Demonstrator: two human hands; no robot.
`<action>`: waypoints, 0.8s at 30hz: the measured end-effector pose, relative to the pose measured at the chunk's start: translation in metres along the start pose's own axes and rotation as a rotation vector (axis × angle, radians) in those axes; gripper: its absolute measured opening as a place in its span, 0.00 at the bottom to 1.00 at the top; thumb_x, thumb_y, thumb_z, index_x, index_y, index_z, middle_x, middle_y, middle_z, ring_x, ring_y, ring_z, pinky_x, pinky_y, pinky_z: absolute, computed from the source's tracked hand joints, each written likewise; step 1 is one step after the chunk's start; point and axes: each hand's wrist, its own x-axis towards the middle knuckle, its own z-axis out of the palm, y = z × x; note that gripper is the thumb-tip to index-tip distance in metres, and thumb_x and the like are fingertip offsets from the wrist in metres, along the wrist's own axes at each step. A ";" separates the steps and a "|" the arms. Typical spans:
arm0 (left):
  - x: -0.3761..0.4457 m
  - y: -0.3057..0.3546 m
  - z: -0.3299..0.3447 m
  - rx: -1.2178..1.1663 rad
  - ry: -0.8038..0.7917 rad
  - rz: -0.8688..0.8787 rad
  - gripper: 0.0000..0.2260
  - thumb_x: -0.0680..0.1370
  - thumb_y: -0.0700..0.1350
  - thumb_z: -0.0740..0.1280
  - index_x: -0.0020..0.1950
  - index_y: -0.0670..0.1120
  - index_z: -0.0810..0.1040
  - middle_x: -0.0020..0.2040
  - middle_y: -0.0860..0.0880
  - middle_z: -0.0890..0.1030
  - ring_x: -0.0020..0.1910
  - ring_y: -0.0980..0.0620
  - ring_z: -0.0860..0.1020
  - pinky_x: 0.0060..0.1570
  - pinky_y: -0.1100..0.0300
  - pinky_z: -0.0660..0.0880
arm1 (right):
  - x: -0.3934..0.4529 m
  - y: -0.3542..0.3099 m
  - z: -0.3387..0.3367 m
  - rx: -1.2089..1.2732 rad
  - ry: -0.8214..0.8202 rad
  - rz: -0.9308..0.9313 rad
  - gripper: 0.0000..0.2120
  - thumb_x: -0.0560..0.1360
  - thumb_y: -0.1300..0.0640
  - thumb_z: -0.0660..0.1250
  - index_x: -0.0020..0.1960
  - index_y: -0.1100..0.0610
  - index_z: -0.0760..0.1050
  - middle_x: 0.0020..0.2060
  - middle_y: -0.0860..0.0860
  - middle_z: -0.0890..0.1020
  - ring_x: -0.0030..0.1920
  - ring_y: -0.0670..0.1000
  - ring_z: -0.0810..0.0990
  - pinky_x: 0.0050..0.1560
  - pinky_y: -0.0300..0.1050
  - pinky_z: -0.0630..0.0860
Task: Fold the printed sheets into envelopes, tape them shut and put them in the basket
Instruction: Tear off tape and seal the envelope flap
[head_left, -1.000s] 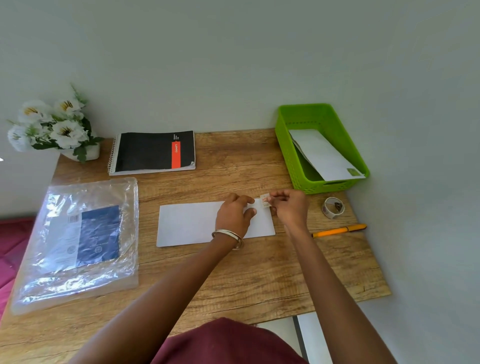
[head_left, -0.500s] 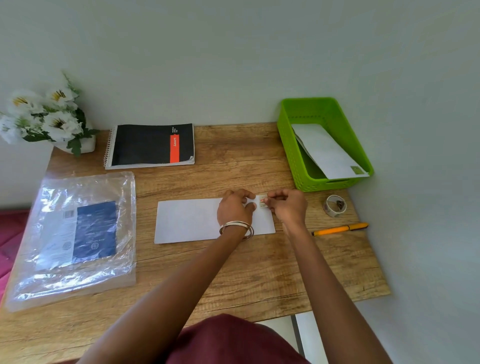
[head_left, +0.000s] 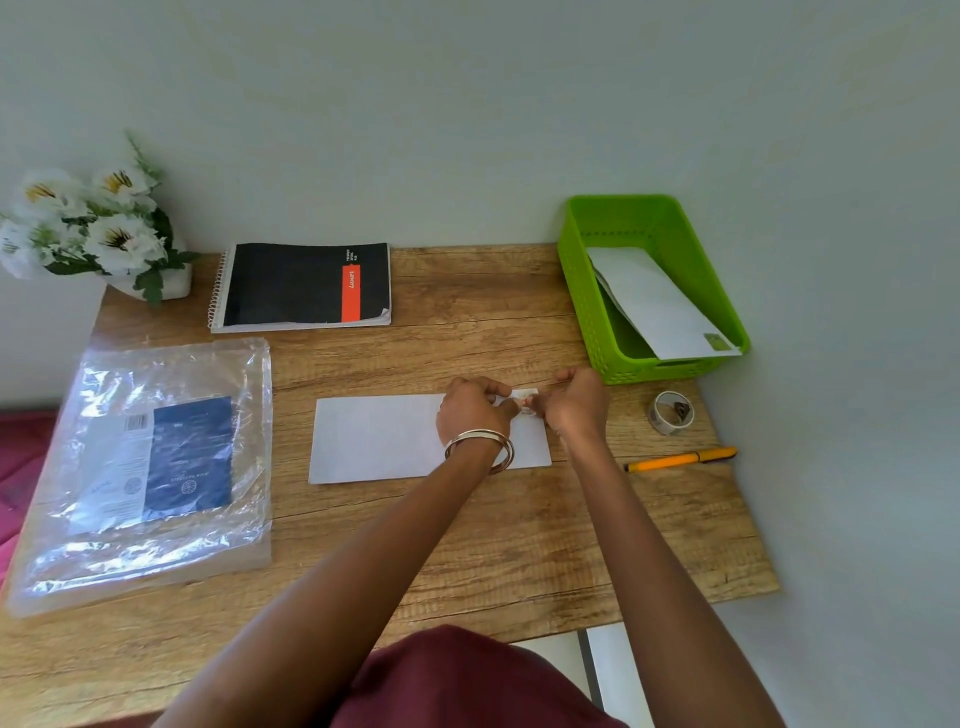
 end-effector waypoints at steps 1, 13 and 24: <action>0.000 0.001 0.000 0.009 0.001 -0.005 0.05 0.69 0.46 0.75 0.42 0.52 0.81 0.51 0.50 0.78 0.45 0.54 0.77 0.46 0.59 0.75 | 0.000 -0.001 0.000 -0.020 0.001 0.001 0.23 0.64 0.61 0.78 0.56 0.59 0.73 0.55 0.58 0.78 0.52 0.58 0.79 0.51 0.52 0.79; -0.003 0.006 0.001 0.055 0.027 -0.026 0.08 0.67 0.49 0.76 0.43 0.53 0.81 0.52 0.51 0.77 0.47 0.51 0.78 0.49 0.55 0.76 | -0.010 -0.014 -0.011 -0.114 -0.032 -0.013 0.18 0.65 0.62 0.78 0.49 0.65 0.74 0.45 0.56 0.76 0.45 0.55 0.76 0.47 0.52 0.79; -0.003 0.008 0.000 0.075 0.013 -0.035 0.08 0.68 0.49 0.75 0.44 0.53 0.81 0.53 0.51 0.76 0.49 0.51 0.78 0.50 0.55 0.75 | 0.000 -0.013 -0.007 -0.250 -0.039 -0.079 0.26 0.63 0.61 0.80 0.57 0.63 0.73 0.54 0.59 0.78 0.54 0.59 0.78 0.47 0.48 0.78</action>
